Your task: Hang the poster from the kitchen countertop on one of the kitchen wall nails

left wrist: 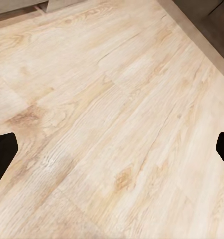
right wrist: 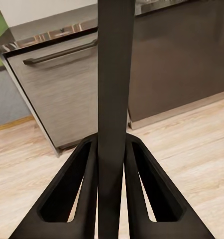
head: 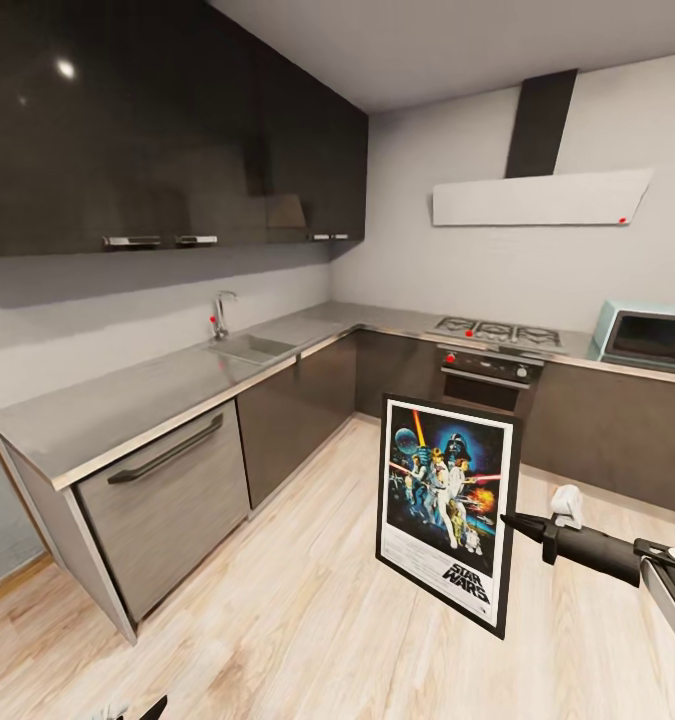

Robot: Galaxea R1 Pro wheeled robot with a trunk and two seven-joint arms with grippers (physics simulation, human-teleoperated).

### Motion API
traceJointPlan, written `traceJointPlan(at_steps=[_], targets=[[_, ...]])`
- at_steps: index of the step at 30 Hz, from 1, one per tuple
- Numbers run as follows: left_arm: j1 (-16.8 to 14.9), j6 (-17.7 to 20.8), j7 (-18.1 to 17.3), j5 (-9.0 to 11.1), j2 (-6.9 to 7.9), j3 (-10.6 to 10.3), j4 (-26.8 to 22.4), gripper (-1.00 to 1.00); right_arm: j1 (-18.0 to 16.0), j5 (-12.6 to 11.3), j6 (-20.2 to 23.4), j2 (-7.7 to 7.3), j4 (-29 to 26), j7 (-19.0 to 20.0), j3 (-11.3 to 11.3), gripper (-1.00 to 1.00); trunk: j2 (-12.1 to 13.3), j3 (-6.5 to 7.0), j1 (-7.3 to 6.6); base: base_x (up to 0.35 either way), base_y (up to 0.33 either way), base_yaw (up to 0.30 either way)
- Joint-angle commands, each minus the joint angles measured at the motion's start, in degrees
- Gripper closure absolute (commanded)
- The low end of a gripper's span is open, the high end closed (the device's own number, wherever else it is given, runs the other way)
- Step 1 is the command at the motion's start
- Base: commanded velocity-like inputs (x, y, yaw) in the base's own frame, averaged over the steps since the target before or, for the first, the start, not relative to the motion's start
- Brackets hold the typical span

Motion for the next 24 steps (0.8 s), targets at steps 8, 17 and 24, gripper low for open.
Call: traceJointPlan(at_steps=[8, 17, 24], targets=[[-0.06, -0.25, -0.19, -0.39, 0.01, 0.4, 0.09, -1.0, -0.05, -0.43, 0.82, -0.01, 0.03, 0.5, -0.03, 1.0, 3.16, 1.36, -1.75, 0.0, 0.0, 0.0], [-0.06, -0.25, -0.19, -0.39, 0.01, 0.38, 0.09, -1.0, -0.05, -0.43, 0.82, -0.01, 0.03, 0.5, -0.03, 1.0, 6.77, 2.98, -3.73, 0.0, 0.0, 0.0], [-0.06, -0.25, -0.19, -0.39, 0.01, 0.36, 0.09, -1.0, -0.05, -0.43, 0.82, -0.01, 0.03, 0.51, -0.03, 1.0, 9.58, 4.23, -5.27, 0.0, 0.0, 0.0]])
